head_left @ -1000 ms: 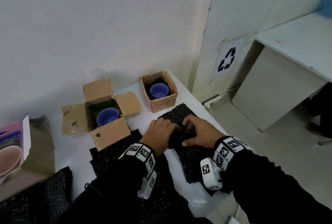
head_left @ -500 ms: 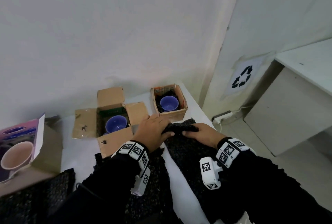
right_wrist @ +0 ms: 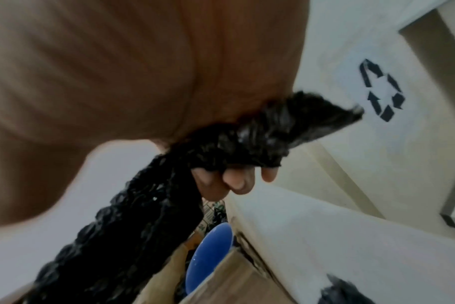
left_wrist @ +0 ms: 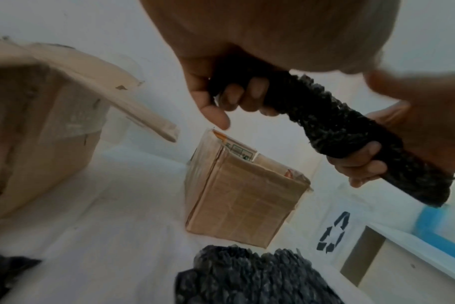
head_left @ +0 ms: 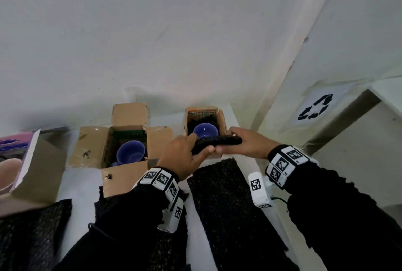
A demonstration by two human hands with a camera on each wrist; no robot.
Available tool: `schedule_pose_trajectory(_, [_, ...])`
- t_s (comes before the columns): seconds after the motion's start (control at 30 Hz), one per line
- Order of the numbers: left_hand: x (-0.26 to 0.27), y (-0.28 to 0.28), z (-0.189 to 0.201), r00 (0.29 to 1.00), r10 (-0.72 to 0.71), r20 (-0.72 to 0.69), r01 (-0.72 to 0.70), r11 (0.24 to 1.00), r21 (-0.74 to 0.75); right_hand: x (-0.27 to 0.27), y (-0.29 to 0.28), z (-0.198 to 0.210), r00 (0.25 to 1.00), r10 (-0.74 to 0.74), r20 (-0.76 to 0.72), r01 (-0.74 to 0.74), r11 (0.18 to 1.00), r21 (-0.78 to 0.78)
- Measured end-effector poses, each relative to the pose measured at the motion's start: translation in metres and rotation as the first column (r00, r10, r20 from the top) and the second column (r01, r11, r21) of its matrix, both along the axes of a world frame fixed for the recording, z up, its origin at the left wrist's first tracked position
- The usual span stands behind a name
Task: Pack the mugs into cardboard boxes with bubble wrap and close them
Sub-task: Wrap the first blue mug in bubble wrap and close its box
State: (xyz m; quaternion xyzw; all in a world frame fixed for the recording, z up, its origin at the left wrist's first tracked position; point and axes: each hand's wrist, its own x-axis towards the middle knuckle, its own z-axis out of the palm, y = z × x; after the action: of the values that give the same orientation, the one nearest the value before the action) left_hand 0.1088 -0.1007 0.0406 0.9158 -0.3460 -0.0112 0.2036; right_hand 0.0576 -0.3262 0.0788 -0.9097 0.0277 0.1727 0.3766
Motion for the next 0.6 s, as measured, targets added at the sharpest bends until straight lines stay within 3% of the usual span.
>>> schedule_pose_trajectory(0.07, [0.006,-0.005,-0.004,0.998,0.037,0.048,-0.032,0.993,-0.111,0.019,-0.007,-0.006,1.0,-0.004,0.013,0.003,0.999,0.036])
schedule_pose_trajectory(0.13, [0.014,-0.012,-0.008,0.991,0.087,0.104,-0.074,0.99,-0.117,0.037,-0.011,-0.008,0.996,0.046,0.082,-0.031,0.984,-0.177])
schedule_pose_trajectory(0.2, [0.021,-0.02,-0.014,0.989,0.112,0.102,-0.101,0.99,-0.102,0.053,-0.012,-0.008,0.973,0.123,0.194,-0.037,0.918,-0.394])
schedule_pose_trajectory(0.3, [0.026,-0.029,-0.027,0.99,0.054,0.132,-0.043,0.995,-0.086,0.071,-0.009,-0.011,0.915,0.261,0.308,-0.06,0.842,-0.536])
schedule_pose_trajectory(0.43, [0.02,-0.042,-0.04,0.982,-0.112,0.15,0.106,0.993,0.046,0.087,-0.003,-0.014,0.86,0.451,0.241,-0.163,0.689,-0.706])
schedule_pose_trajectory(0.5, [0.014,-0.046,-0.04,0.987,-0.118,0.106,0.108,0.99,0.093,0.092,0.0,-0.019,0.84,0.509,0.186,-0.207,0.619,-0.758])
schedule_pose_trajectory(0.6, [0.009,-0.05,-0.037,0.984,-0.119,0.133,0.097,0.983,0.158,0.093,-0.001,-0.025,0.845,0.513,0.153,-0.212,0.583,-0.784])
